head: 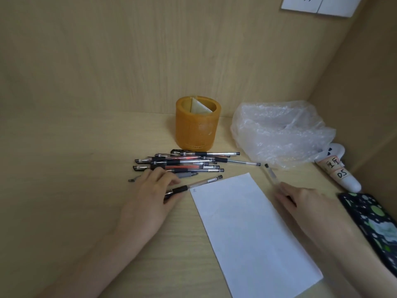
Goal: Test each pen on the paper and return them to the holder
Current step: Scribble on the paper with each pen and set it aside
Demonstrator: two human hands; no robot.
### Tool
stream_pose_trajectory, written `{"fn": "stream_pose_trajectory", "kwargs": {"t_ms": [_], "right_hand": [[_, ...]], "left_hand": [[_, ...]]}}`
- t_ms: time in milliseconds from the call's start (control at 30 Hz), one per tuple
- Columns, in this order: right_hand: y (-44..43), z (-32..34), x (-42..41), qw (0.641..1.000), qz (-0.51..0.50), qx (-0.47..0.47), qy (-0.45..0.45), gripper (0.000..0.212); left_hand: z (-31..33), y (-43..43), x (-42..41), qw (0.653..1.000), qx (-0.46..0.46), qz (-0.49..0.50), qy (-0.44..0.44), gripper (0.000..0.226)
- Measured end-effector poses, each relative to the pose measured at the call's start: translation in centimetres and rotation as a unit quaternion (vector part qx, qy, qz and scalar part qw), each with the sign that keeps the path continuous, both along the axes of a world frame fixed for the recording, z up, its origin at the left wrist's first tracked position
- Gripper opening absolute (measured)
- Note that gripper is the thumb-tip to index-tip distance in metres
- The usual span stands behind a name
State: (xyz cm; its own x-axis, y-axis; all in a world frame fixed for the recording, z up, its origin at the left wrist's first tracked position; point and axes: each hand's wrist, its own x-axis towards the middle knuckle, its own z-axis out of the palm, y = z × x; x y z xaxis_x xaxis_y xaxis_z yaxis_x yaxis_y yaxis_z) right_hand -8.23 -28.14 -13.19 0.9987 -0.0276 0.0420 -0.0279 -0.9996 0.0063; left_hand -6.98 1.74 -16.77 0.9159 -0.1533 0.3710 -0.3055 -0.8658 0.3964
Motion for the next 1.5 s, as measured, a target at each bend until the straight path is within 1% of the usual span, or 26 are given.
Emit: {"fn": "stream_pose_trajectory", "kwargs": {"t_ms": [133, 267, 400, 467, 500, 533, 567, 600, 633, 667, 700, 767, 800, 833, 867, 967, 1067, 1133, 1200, 1233, 1300, 1333, 1367, 1400, 1433, 1500], "right_hand": [[-0.3, -1.1, 0.6, 0.998, -0.014, -0.062, 0.005, 0.044], [0.0, -2.0, 0.3, 0.991, -0.012, -0.136, -0.011, 0.047], [-0.2, -2.0, 0.0, 0.993, -0.017, -0.111, -0.042, 0.050], [-0.2, -1.6, -0.3, 0.993, -0.005, -0.053, -0.105, 0.054], [0.1, -1.2, -0.6, 0.988, 0.015, -0.002, -0.154, 0.054], [0.8, -0.6, -0.8, 0.980, 0.027, 0.073, -0.186, 0.050], [1.6, -0.1, -0.8, 0.967, 0.034, 0.169, -0.187, 0.044], [2.5, 0.4, -0.8, 0.948, 0.042, 0.275, -0.153, 0.038], [3.6, 0.6, -0.6, 0.917, 0.056, 0.385, -0.092, 0.035], [4.8, 0.8, -0.4, 0.873, 0.068, 0.482, -0.029, 0.038], [5.9, 0.9, -0.3, 0.830, 0.080, 0.552, 0.026, 0.041], [8.1, 0.8, 0.1, 0.749, 0.111, 0.646, 0.096, 0.036], [9.1, 0.6, 0.2, 0.719, 0.124, 0.676, 0.105, 0.032], [9.9, 0.5, 0.4, 0.702, 0.135, 0.692, 0.100, 0.029], [10.5, 0.5, 0.7, 0.696, 0.141, 0.699, 0.087, 0.026], [11.6, 0.5, 1.2, 0.700, 0.137, 0.699, 0.053, 0.022], [11.6, 0.3, 1.4, 0.704, 0.144, 0.693, 0.052, 0.028], [11.4, 0.3, 1.4, 0.704, 0.146, 0.693, 0.054, 0.028], [11.2, 0.2, 1.6, 0.699, 0.124, 0.704, 0.041, 0.026], [10.9, 0.2, 1.8, 0.690, 0.103, 0.716, 0.027, 0.024], [10.1, 0.5, 2.4, 0.652, 0.065, 0.755, -0.001, 0.023], [9.6, 0.8, 2.7, 0.632, 0.054, 0.773, -0.010, 0.023], [9.2, 1.1, 3.0, 0.620, 0.047, 0.783, -0.012, 0.023], [8.9, 1.3, 3.3, 0.618, 0.042, 0.785, -0.007, 0.022], [8.8, 1.4, 3.5, 0.624, 0.036, 0.781, 0.000, 0.018], [9.1, 1.2, 3.9, 0.647, 0.030, 0.762, 0.009, 0.008]], "left_hand": [[-0.2, -0.1, 0.0, 1.000, -0.016, -0.006, 0.010, 0.013], [-0.2, -0.1, -0.1, 1.000, -0.021, -0.006, 0.016, 0.012], [-0.2, 0.0, -0.1, 0.998, -0.047, -0.011, 0.028, 0.010], [0.0, -0.1, -0.2, 0.996, -0.081, -0.006, 0.027, 0.011], [0.3, -0.2, -0.3, 0.995, -0.102, -0.005, 0.022, 0.011], [0.6, -0.4, -0.4, 0.992, -0.126, -0.009, 0.017, 0.011], [1.0, -0.6, -0.5, 0.988, -0.152, -0.018, 0.015, 0.012], [1.4, -0.9, -0.7, 0.983, -0.181, -0.030, 0.022, 0.012], [1.8, -1.2, -0.8, 0.976, -0.210, -0.045, 0.039, 0.012], [2.2, -1.6, -1.0, 0.968, -0.234, -0.062, 0.065, 0.011], [2.4, -2.1, -1.1, 0.960, -0.250, -0.081, 0.093, 0.011], [2.6, -2.9, -1.3, 0.949, -0.262, -0.119, 0.128, 0.010], [2.6, -3.2, -1.4, 0.947, -0.258, -0.130, 0.136, 0.009], [2.6, -3.5, -1.4, 0.947, -0.254, -0.137, 0.141, 0.009], [2.6, -3.6, -1.5, 0.947, -0.250, -0.141, 0.142, 0.011], [2.7, -3.6, -1.4, 0.947, -0.249, -0.136, 0.149, 0.019], [2.5, -3.1, -1.3, 0.938, -0.265, -0.140, 0.171, 0.016], [2.3, -2.9, -1.3, 0.941, -0.260, -0.137, 0.166, 0.028], [2.2, -3.0, -1.2, 0.945, -0.251, -0.124, 0.171, 0.034], [2.2, -3.0, -1.1, 0.944, -0.257, -0.107, 0.178, 0.035], [1.9, -2.7, -1.1, 0.948, -0.253, -0.072, 0.180, 0.031], [1.7, -2.5, -1.1, 0.958, -0.226, -0.066, 0.166, 0.026], [1.4, -2.1, -1.2, 0.967, -0.192, -0.069, 0.151, 0.020], [1.1, -1.9, -1.4, 0.974, -0.158, -0.080, 0.141, 0.015], [0.9, -1.7, -1.7, 0.979, -0.124, -0.093, 0.132, 0.016], [0.7, -1.7, -2.1, 0.984, -0.066, -0.108, 0.127, 0.027]]}}
